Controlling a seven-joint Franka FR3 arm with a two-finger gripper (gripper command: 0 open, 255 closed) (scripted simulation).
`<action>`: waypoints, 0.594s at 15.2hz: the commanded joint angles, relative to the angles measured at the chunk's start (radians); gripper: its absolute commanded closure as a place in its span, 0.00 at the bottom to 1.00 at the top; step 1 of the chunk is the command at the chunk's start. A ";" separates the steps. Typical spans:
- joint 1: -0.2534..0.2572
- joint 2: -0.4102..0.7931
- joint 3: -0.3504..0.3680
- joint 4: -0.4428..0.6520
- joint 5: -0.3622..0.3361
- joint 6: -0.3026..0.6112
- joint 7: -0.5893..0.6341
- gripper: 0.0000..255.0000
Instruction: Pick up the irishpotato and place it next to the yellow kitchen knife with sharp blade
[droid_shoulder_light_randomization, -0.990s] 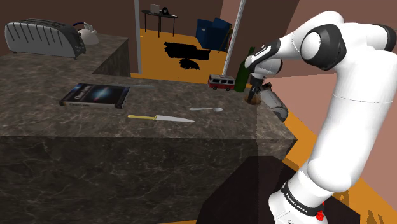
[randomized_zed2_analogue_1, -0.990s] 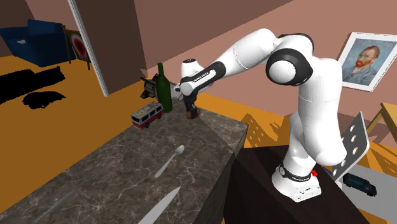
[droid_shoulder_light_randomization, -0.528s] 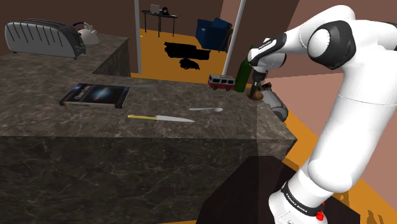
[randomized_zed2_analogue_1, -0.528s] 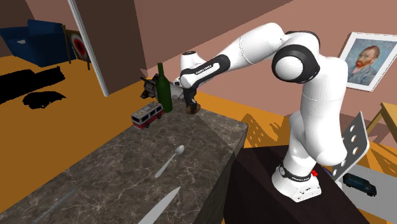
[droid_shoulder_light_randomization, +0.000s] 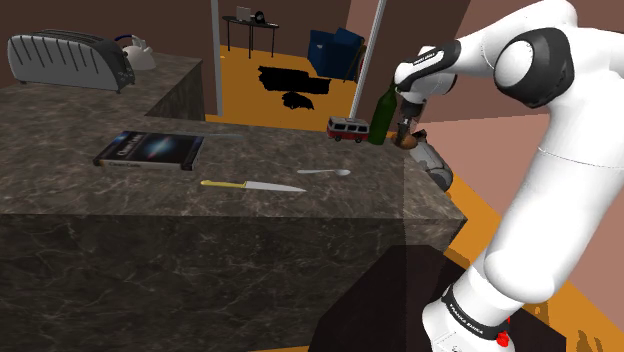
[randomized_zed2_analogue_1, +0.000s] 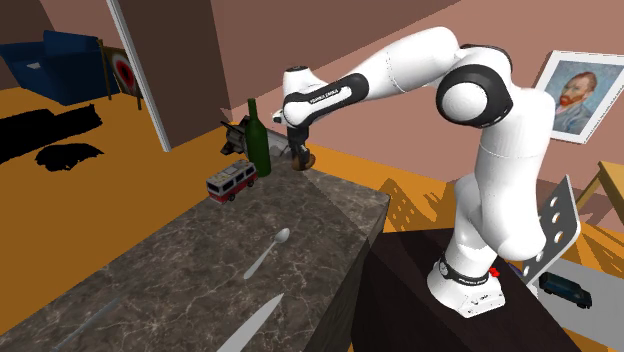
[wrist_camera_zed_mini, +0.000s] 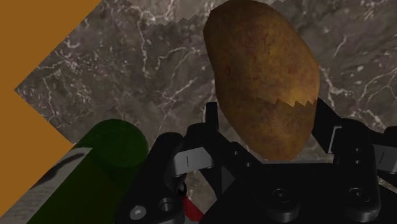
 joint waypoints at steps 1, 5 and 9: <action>0.003 -0.010 -0.002 0.017 -0.008 -0.026 0.006 1.00; 0.006 -0.029 -0.005 0.052 -0.021 -0.076 0.013 1.00; 0.008 -0.041 -0.007 0.083 -0.030 -0.116 0.018 1.00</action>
